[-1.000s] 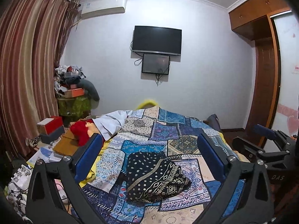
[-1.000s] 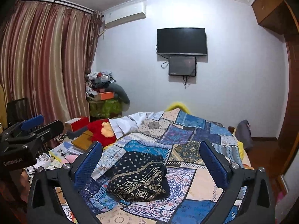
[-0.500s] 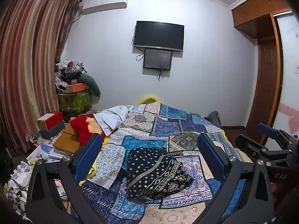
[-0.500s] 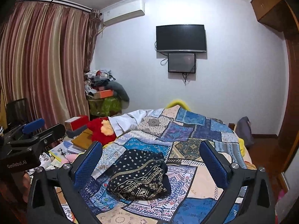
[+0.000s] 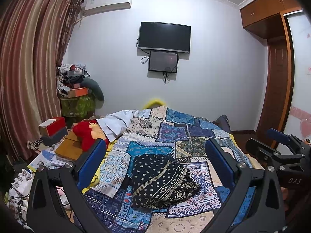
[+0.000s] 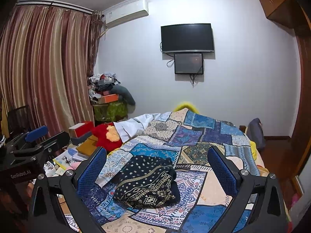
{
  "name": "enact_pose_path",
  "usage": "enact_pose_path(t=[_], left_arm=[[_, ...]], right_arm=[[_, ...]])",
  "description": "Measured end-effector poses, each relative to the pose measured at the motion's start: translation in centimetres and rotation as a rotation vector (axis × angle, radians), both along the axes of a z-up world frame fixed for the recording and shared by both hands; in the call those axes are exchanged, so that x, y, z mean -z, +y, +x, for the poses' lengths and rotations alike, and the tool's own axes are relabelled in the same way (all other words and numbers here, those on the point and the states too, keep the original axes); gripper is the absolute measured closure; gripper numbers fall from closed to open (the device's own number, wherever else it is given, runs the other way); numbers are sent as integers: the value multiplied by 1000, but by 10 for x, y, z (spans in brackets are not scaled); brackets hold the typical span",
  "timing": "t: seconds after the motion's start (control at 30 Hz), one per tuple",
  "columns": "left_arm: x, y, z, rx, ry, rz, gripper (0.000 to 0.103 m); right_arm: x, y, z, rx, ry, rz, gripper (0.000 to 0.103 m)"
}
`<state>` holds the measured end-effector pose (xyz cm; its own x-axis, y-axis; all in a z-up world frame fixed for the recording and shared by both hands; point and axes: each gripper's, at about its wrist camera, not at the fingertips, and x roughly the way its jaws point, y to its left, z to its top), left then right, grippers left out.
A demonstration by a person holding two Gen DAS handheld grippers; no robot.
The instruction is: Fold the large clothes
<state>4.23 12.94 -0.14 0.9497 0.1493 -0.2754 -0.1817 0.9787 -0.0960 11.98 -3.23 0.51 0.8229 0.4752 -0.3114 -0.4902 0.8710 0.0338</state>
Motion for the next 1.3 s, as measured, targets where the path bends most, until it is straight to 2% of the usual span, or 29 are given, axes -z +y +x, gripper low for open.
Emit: enact_pose_path(t=[0.7, 1.3], left_arm=[[-2, -4, 0, 21, 2, 8, 1], [-4, 4, 2, 67, 2, -16, 1]], right_arm=[[-1, 1, -2, 3, 8, 10, 0], [-6, -2, 1, 11, -1, 19, 0]])
